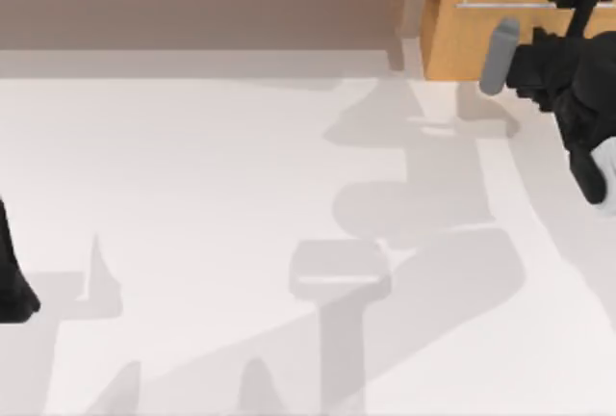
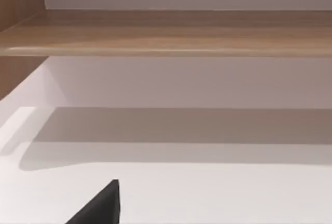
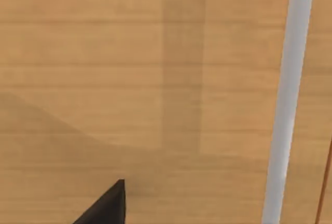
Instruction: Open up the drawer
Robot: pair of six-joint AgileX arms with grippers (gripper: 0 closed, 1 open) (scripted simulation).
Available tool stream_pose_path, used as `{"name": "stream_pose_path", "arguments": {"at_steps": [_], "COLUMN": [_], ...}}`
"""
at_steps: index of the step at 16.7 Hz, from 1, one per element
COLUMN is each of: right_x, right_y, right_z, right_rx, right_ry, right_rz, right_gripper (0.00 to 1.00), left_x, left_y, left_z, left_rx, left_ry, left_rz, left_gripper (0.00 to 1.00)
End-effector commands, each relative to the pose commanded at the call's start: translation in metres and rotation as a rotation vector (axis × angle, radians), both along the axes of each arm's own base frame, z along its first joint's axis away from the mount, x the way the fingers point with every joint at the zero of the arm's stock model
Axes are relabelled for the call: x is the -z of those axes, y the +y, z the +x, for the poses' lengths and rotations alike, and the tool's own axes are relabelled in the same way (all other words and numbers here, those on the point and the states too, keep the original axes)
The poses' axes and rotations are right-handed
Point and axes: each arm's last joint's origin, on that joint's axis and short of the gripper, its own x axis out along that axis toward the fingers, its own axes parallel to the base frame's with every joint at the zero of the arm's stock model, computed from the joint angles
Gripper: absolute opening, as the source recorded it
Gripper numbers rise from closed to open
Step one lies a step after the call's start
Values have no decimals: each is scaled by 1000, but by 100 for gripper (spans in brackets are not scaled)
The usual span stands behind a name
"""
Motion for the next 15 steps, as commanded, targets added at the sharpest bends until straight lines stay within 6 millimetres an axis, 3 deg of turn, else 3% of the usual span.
{"name": "stream_pose_path", "arguments": {"at_steps": [11, 15], "right_x": [0, 0], "right_y": [0, 0], "right_z": [0, 0], "right_rx": [0, 0], "right_ry": [0, 0], "right_rz": [0, 0], "right_gripper": [2, 0], "left_x": [0, 0], "left_y": [0, 0], "left_z": [0, 0], "left_rx": [0, 0], "left_ry": [0, 0], "left_rz": [0, 0], "left_gripper": [100, 100]}}
